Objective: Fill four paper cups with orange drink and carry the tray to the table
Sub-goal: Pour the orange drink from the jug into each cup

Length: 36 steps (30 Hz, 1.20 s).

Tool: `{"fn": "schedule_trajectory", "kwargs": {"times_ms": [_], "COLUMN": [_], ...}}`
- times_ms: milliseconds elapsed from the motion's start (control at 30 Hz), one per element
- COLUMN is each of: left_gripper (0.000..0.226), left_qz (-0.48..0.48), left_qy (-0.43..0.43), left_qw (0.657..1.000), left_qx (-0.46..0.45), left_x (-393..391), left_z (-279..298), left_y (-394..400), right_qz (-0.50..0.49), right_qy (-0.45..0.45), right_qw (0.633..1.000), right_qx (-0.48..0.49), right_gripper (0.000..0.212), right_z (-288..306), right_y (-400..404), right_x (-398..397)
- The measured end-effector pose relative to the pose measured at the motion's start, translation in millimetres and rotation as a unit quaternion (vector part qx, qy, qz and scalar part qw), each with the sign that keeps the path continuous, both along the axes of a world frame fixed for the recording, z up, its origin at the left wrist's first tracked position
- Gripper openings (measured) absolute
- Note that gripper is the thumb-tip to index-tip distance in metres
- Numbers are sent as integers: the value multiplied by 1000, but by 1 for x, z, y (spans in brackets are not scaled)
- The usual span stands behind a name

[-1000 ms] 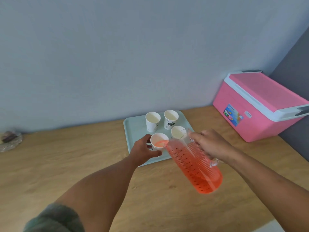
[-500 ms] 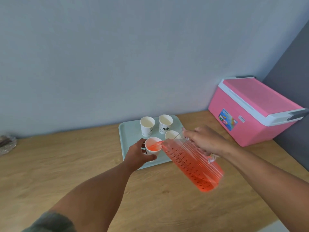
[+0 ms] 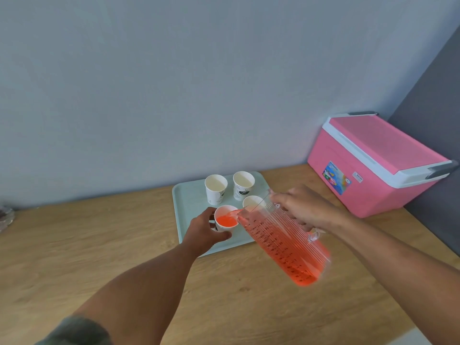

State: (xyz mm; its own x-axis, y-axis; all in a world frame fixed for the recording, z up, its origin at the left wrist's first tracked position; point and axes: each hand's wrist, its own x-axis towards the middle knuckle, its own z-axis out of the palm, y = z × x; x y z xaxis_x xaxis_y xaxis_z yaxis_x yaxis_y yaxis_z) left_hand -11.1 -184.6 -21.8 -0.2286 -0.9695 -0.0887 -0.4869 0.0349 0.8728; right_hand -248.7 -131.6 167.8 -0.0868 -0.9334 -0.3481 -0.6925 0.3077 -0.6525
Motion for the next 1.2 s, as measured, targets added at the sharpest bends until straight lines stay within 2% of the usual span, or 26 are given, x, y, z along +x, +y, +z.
{"fn": "schedule_trajectory", "kwargs": {"times_ms": [333,533,833,1000,1200], "left_gripper": [72,74,74,74,78], "left_qz": [22,33,44,59,55], "left_qy": [21,22,10,3,-9], "left_qw": [1000,999,999,998,998], "left_qx": [4,7,9,12,10], "left_x": [1,-1,-6,-11,-16], "left_z": [5,8,2,-3,-3], "left_y": [1,0,-4,-9,-17], "right_qz": [-115,-145,-151,-179,-202], "right_qy": [-165,-226,-280,-329,-325], "right_qw": [978,962,947,922,915], "right_qx": [51,51,-46,-99,-124], "right_gripper": [53,56,53,62,60], "right_z": [-17,-35,-47,-51,-60], "right_y": [4,12,44,58,74], "right_x": [-1,-3,-8,-24,-44]}}
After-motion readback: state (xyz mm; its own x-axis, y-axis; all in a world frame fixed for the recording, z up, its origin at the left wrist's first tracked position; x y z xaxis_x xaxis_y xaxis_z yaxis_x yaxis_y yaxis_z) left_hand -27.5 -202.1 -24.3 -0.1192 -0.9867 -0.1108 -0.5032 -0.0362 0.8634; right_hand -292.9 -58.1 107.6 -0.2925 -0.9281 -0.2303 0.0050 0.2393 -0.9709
